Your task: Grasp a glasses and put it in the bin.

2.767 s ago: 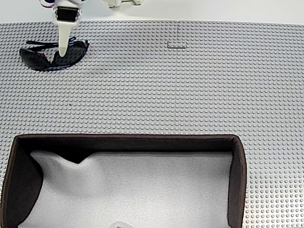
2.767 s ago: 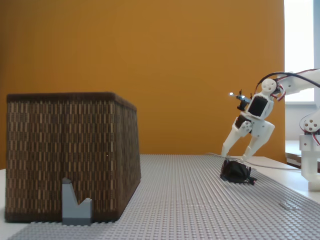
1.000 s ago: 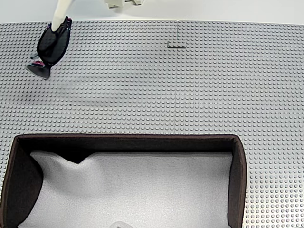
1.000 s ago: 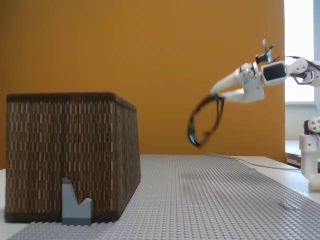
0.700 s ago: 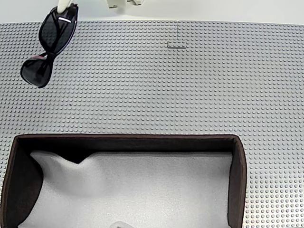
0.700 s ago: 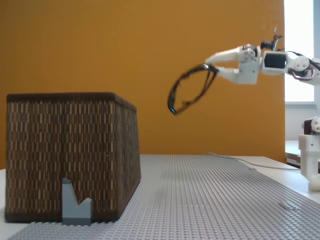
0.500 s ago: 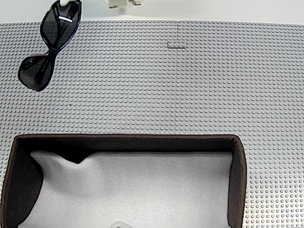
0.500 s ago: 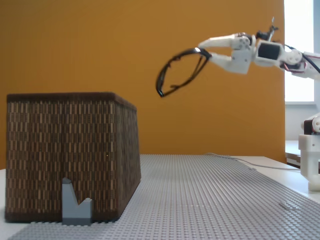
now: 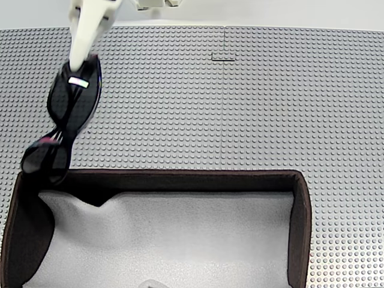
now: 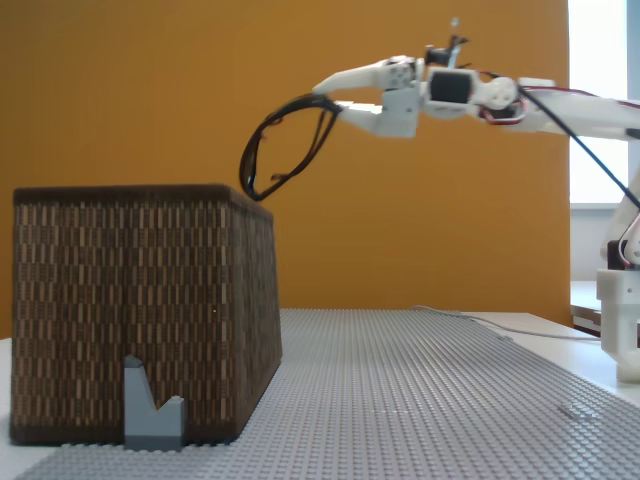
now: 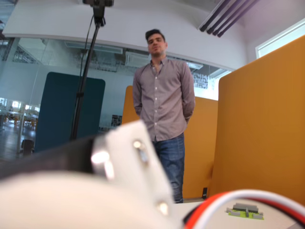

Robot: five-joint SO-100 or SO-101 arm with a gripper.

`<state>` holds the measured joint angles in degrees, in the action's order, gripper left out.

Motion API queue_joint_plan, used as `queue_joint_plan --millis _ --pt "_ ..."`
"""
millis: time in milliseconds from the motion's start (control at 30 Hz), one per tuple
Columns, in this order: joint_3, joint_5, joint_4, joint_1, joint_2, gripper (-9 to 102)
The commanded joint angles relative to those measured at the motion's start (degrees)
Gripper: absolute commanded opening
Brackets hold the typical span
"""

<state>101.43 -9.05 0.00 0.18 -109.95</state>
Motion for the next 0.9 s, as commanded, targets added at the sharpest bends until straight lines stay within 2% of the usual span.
queue_joint_plan --millis 0,300,333,400,433,567,733,867 --pt "-8.4 0.0 2.4 0.5 4.5 -1" --pt "-21.1 1.2 10.0 0.7 16.2 0" --pt "-21.8 1.4 10.7 0.6 16.7 2" --pt "-22.3 3.3 12.4 0.7 17.2 16" --pt "-22.4 4.0 13.3 0.7 17.2 20" --pt "-22.7 5.4 17.4 0.7 17.3 20" --pt "-26.9 10.4 31.1 0.4 17.8 19" --pt "-27.9 14.4 38.8 0.3 17.5 19"
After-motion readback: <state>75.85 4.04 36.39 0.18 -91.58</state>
